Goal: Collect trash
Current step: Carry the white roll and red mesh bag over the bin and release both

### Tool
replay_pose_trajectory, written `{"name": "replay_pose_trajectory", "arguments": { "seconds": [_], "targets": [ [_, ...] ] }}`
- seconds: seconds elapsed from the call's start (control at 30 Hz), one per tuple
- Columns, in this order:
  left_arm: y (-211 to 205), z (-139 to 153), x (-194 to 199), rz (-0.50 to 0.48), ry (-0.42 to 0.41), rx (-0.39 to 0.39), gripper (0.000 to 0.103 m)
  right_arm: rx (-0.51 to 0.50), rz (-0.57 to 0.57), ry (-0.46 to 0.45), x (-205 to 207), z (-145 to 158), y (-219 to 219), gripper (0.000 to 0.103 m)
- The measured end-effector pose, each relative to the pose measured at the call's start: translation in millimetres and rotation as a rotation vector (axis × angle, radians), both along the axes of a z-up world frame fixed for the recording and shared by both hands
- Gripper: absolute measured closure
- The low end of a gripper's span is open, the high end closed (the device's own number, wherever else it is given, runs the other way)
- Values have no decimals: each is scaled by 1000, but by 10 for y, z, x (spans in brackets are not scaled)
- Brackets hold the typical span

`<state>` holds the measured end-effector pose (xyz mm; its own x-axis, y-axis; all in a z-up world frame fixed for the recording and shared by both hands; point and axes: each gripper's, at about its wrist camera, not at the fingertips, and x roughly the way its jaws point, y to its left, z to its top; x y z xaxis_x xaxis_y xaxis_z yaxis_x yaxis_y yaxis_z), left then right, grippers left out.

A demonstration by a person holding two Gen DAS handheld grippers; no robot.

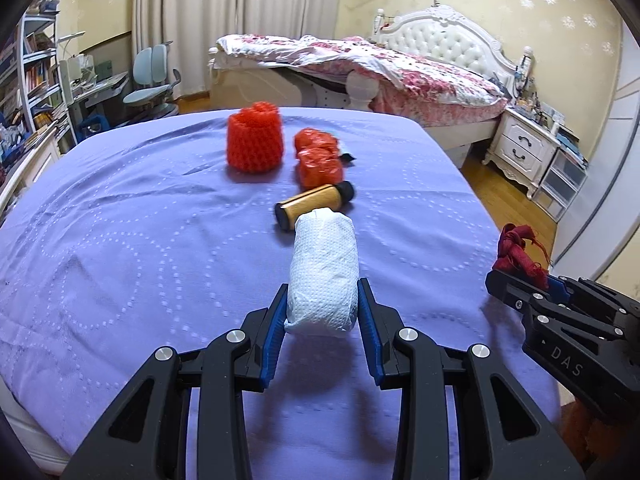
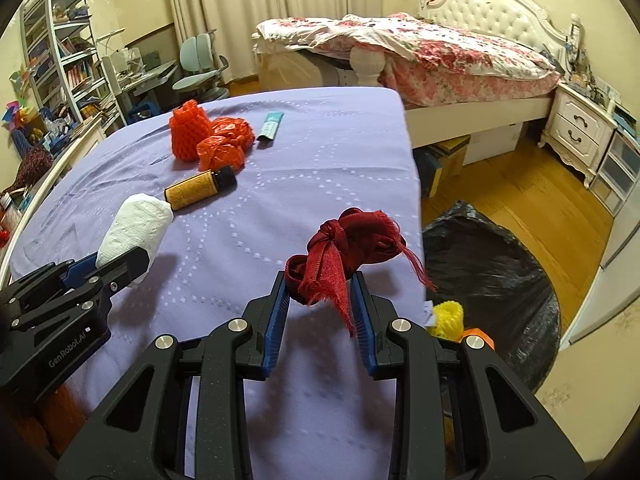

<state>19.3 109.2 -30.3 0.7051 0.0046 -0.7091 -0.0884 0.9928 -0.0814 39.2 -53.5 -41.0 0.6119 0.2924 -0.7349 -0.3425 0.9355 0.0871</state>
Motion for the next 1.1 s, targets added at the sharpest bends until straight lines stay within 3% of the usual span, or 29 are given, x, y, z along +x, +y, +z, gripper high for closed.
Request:
{"name": "replay_pose_trajectory", "arguments": {
  "seconds": [0.53, 1.1],
  "targets": [
    [-804, 16, 108, -146, -11, 10, 68, 21, -172, -20, -75, 9, -863, 73],
    [-1413, -10, 448, -241, -10, 44, 68, 29, -257, -23, 24, -67, -1383, 72]
  ]
}}
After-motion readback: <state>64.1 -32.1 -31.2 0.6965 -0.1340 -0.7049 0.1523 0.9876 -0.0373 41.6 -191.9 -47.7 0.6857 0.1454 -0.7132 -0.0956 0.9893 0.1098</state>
